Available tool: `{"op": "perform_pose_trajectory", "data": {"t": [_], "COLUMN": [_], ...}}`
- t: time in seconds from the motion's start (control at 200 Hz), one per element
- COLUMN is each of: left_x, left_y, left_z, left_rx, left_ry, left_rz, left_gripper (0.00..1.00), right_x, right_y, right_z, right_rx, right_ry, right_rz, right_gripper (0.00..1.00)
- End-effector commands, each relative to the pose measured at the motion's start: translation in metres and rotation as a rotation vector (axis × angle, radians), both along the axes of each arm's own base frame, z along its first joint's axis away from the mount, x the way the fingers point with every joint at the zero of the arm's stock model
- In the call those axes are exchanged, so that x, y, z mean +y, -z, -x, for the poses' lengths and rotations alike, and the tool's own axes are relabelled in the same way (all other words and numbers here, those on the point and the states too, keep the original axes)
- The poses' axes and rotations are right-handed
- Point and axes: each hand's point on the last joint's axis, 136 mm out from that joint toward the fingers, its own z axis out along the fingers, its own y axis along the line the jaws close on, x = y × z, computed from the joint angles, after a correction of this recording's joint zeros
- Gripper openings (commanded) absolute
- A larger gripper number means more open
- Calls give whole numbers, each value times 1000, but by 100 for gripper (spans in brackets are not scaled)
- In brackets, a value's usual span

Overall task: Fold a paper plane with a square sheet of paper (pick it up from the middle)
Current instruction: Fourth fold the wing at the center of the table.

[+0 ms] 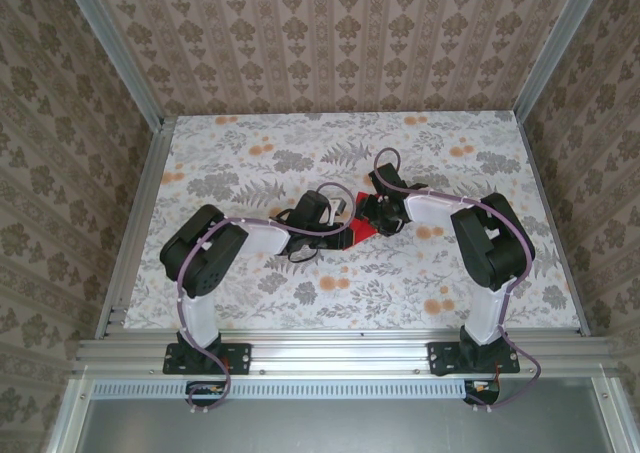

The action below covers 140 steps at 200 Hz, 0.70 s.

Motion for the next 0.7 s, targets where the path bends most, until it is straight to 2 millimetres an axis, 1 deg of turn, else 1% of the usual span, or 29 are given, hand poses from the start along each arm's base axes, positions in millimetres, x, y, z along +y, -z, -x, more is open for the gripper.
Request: {"op": "perform_pose_trajectory", "data": {"t": [0.0, 0.19, 0.345, 0.455, 0.695], "left_x": [-2, -2, 2, 5, 11], "left_y": [8, 10, 13, 15, 11], "left_z": [4, 5, 7, 12, 19], "left_rx": [10, 16, 19, 29, 32], "left_ry": [31, 34, 31, 34, 35], "left_rz": [-17, -21, -36, -44, -37], "left_gripper": [22, 22, 22, 22, 22], "right_x": [-68, -68, -68, -69, -71], "right_y": [108, 108, 109, 109, 111], "right_z": [96, 97, 98, 97, 99], "right_rx": [394, 396, 398, 400, 408], "right_ry": [15, 15, 14, 15, 16], "right_rz": [291, 291, 294, 296, 308], "right_gripper": [62, 62, 62, 62, 61]}}
